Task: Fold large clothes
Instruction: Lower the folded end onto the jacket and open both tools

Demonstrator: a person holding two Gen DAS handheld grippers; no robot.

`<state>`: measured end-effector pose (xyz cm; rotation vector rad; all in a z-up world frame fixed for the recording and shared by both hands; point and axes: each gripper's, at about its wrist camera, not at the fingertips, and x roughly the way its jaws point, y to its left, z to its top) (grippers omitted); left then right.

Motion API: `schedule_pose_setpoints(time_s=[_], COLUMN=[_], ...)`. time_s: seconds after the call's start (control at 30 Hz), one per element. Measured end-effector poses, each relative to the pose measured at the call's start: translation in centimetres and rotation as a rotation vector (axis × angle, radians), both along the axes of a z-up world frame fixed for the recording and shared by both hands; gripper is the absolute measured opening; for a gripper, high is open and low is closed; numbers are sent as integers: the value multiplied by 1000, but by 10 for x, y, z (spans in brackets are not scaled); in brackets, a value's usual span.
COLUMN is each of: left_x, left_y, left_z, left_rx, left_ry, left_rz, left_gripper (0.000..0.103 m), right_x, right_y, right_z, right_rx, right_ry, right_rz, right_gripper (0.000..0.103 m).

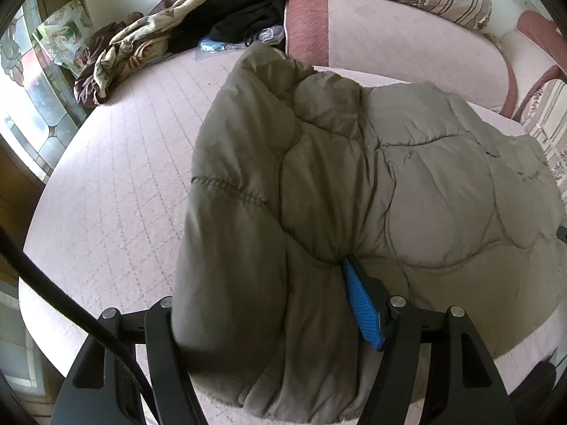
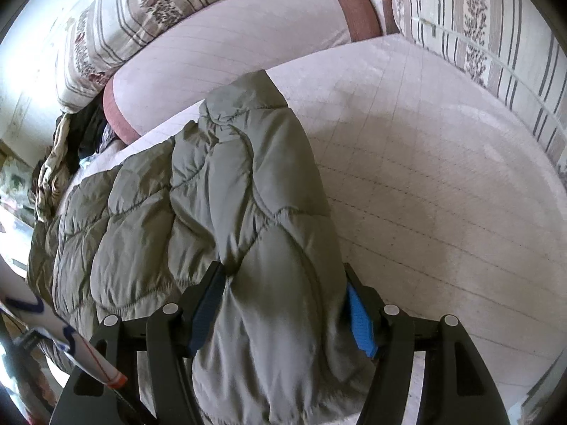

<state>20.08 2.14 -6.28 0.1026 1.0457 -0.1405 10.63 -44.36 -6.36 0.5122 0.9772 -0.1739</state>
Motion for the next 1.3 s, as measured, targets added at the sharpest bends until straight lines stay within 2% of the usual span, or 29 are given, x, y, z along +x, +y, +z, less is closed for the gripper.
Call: schedule_pose_setpoints(time_s=[0.1, 0.2, 0.37, 0.53, 0.67, 0.73, 0.83, 1.03, 1.17, 1.3], left_x=[5, 3, -15, -50, -47, -35, -10, 20, 33, 44], left_y=[11, 26, 35, 10, -24, -31, -39, -55, -62, -57], left_z=[10, 31, 42, 26, -8, -14, -16, -24, -24, -17], left_rx=[-43, -43, -108, -39, 100, 102, 92, 151, 189, 168], left_ry=[3, -67, -92, -143, -132, -143, -123, -133, -127, -78], left_rz=[26, 74, 67, -26, -69, -57, -31, -30, -16, 2], left_gripper=[68, 68, 68, 68, 69, 69, 69, 71, 76, 76], right_x=[-12, -26, -46, -58, -53, -40, -31, -17, -9, -4], right_y=[4, 6, 23, 64, 98, 104, 101, 91, 87, 92], right_z=[12, 23, 43, 48, 28, 7, -9, -16, -19, -17], right_rx=[-51, -76, -101, -178, -268, -307, -340, -375, -372, -404], right_ry=[-24, -58, -125, -162, -133, -60, -32, 16, 32, 41], right_rz=[-4, -10, -6, 82, 142, 131, 90, 68, 48, 35], right_gripper=[69, 70, 71, 71, 71, 71, 71, 71, 72, 76])
